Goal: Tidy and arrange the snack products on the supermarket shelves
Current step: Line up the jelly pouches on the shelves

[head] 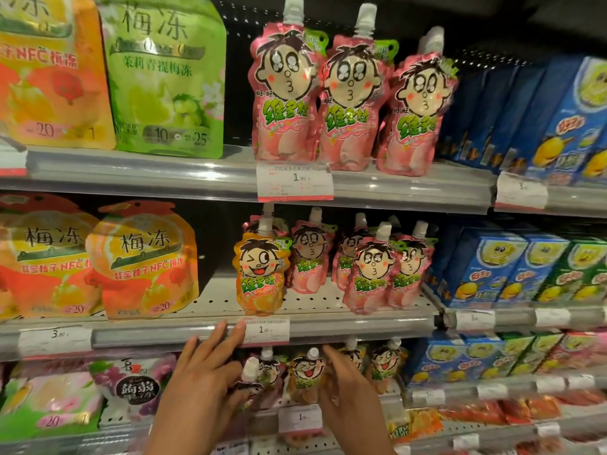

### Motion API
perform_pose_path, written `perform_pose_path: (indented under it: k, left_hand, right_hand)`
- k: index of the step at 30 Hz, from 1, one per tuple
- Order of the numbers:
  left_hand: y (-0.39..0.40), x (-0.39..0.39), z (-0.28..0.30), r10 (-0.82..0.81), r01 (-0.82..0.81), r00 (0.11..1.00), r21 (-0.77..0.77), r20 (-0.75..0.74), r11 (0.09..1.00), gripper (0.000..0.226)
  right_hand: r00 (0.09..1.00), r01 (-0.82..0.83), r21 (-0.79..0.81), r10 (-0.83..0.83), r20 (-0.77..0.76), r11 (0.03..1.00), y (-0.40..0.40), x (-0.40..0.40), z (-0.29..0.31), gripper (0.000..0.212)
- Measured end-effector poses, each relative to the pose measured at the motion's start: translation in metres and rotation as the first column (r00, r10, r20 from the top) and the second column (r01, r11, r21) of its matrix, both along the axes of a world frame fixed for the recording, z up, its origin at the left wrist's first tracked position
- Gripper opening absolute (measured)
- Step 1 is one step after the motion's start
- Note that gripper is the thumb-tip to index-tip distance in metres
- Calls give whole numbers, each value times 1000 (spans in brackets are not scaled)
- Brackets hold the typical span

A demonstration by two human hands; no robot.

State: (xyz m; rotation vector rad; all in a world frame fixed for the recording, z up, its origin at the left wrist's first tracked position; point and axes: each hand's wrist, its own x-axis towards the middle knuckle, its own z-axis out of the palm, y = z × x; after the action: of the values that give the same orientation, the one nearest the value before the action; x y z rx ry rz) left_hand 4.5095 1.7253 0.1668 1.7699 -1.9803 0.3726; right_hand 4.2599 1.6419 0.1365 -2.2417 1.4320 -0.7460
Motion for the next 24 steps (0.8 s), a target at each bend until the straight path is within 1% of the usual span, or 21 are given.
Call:
perform_pose_path:
  k: [2,3,5,6,7,8,9,11,14,15,18,20,22,24]
  left_hand:
    - [0,-3,2,7,-7,1000,9,-4,1000,52]
    - [2,-5,3,10,-9,1000,18,-26,1000,56]
    - [5,-10,6,14,-11,997,45,-77,999,64]
    - [6,-14,8,5,0,995,57,-96,998,61]
    - [8,-18,11,-15,20,993,49,-114,999,52]
    - [10,-23,13,-41,44,990,19,-135,999,42]
    - [11,-28,16,-66,64,986,-17,-155,998,37]
    - [14,-41,23,-91,81,974,-59,-209,995,40]
    - [18,-58,32,-120,117,941,-30,-317,993,38]
    - [18,-63,33,-122,123,935,-19,-334,992,36]
    - [20,-72,38,-97,128,915,53,-392,990,40]
    - [22,-76,43,-85,118,913,58,-398,991,43]
    - [24,-78,46,-45,83,918,82,-395,993,42]
    - [25,-81,46,-9,53,927,107,-375,993,39]
  right_hand:
    - [999,-26,22,26,20,999,4,-5,3,72]
    - [999,-46,17,45,22,999,7,-8,2,70]
    - [996,-84,-22,85,36,996,15,-12,6,53]
    - [994,-88,-51,91,59,995,19,-13,9,44]
    - [991,-88,-73,95,97,993,24,-14,14,36]
    - [983,-100,-71,110,144,992,29,-13,23,32]
    - [971,-135,-57,144,193,989,35,-12,33,29]
    - [943,-210,-32,212,256,977,43,-11,50,34]
    - [925,-257,-4,247,287,966,50,-8,69,44]
    - [925,-261,-12,254,282,965,51,-7,73,45]
    - [936,-268,-37,270,227,963,52,-8,82,37]
    - [948,-275,-49,279,151,960,51,-11,85,44]
    - [955,-286,-55,290,64,957,50,-12,85,52]
    - [958,-280,-82,283,34,957,52,-12,88,52]
